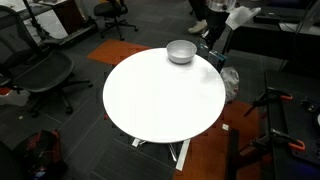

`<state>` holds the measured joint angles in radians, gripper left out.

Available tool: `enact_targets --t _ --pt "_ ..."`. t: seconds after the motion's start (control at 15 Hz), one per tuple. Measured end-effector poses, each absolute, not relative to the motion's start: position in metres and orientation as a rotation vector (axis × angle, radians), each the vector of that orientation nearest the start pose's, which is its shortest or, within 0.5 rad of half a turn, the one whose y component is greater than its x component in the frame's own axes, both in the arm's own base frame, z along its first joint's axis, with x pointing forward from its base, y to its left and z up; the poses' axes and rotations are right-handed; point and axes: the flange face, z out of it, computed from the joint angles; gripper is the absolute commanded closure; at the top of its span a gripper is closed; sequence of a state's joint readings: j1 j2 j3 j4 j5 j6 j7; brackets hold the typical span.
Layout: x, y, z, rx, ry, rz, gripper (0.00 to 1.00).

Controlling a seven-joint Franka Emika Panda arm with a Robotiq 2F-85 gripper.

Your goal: Put the marker on the table

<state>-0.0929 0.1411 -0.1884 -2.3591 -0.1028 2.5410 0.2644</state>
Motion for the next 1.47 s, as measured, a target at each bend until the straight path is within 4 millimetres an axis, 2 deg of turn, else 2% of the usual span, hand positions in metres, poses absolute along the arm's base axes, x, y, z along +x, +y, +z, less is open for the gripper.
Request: enact_targets --t 0.33,0.8,1.47 --pt "0.488 -0.128 0.248 -3.157 0.713 -0.117 0.95" --pt "0.486 -0.112 0.213 -3.18 0.659 -0.034 0.95" --pt "0.5 -0.098 0.178 -3.191 0.612 -0.044 0.95"
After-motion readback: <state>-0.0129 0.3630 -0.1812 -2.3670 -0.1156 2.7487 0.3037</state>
